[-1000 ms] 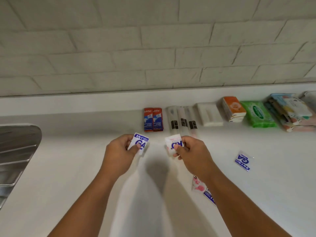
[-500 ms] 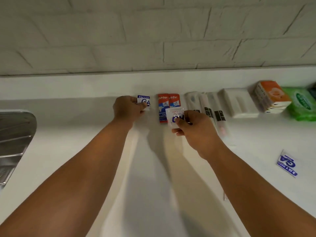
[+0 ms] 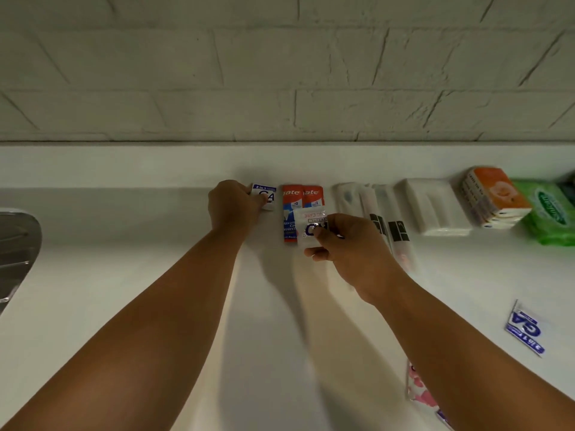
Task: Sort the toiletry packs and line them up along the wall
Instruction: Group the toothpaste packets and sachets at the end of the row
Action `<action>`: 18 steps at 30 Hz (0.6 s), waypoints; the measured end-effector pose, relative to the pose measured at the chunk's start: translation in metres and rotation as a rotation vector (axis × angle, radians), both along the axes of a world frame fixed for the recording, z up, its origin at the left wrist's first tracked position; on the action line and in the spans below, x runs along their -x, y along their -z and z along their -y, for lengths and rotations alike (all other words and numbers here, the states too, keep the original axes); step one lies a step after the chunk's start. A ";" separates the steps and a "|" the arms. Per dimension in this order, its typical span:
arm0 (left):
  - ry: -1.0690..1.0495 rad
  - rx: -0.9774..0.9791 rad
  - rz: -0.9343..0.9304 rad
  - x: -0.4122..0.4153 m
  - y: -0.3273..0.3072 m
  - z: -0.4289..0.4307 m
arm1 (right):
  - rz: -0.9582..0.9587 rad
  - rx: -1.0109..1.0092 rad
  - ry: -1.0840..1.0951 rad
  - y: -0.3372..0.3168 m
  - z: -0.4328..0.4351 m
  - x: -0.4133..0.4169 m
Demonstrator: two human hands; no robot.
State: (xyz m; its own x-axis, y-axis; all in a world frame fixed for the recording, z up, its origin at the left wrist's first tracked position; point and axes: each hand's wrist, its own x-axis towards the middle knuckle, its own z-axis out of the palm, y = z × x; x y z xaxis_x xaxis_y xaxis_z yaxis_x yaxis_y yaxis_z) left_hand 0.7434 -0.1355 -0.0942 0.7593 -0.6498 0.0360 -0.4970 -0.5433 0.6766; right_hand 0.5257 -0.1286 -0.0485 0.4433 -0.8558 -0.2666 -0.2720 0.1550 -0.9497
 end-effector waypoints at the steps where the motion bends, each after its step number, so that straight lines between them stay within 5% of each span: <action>1: -0.007 -0.005 -0.007 0.000 -0.001 0.001 | 0.009 -0.012 0.002 0.000 0.002 -0.003; 7: 0.010 0.110 -0.024 0.002 -0.011 -0.013 | 0.108 -0.099 0.056 -0.005 0.012 -0.028; 10: 0.112 0.280 -0.355 0.008 -0.023 -0.030 | 0.115 -0.103 0.086 -0.006 0.018 -0.048; 13: 0.222 0.314 -0.508 0.010 -0.030 -0.046 | 0.082 -0.048 0.062 -0.008 0.022 -0.067; 18: 0.178 0.325 -0.479 -0.010 -0.030 -0.049 | -0.059 0.184 -0.023 -0.004 0.030 -0.093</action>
State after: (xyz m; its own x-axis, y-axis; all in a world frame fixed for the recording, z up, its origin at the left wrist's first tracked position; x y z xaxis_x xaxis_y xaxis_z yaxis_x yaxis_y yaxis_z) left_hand 0.7536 -0.0869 -0.0643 0.6206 -0.7815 -0.0646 -0.1608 -0.2074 0.9649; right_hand 0.6182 -0.1584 -0.0443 0.4516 -0.8823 -0.1331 -0.3298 -0.0264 -0.9437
